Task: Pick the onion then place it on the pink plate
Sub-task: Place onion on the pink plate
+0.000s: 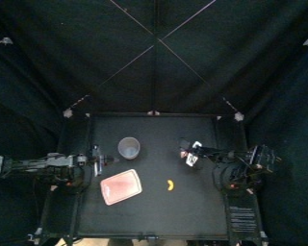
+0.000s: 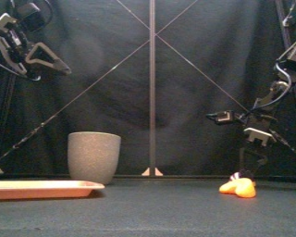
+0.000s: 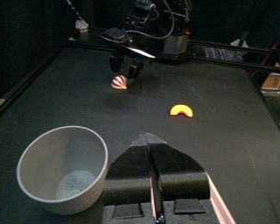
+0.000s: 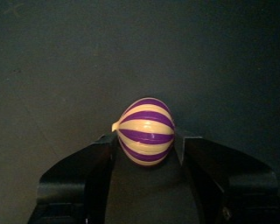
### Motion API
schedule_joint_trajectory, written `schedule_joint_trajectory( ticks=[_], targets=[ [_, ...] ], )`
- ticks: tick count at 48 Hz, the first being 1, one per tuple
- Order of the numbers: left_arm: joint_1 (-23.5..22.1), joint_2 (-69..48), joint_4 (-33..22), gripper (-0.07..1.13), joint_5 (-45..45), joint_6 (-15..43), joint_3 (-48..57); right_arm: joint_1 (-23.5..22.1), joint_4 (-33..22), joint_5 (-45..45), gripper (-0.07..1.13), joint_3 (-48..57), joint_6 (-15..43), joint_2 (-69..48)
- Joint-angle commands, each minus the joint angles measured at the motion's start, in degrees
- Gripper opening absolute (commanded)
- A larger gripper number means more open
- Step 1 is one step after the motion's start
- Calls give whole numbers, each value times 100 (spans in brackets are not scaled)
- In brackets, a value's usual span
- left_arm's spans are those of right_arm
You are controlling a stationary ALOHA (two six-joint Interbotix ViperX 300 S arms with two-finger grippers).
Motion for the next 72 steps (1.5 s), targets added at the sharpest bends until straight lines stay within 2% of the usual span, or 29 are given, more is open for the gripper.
schedule_joint_trajectory(
  ticks=[1,8,18,28,46,60,72],
  targets=[
    [9,9,0,8,-18,-9,-62,9,9,-18,83,-132,18,-70],
    [9,9,-9,8,-18,-9,-62,237,176,35,83,-334,18,-316],
    [9,9,0,8,-26,9,-70,1037,404,18,83,-853,18,-800],
    [9,9,9,8,-114,9,-70,1784,545,-132,83,-1468,9,-659],
    [44,9,9,8,-237,18,-88,2689,615,-404,83,-3085,9,1151],
    [62,9,18,8,-281,9,-9,3146,554,-237,83,-4834,-26,2663],
    [70,9,18,8,-281,0,70,3349,563,0,84,-5730,0,3226]
  ],
)
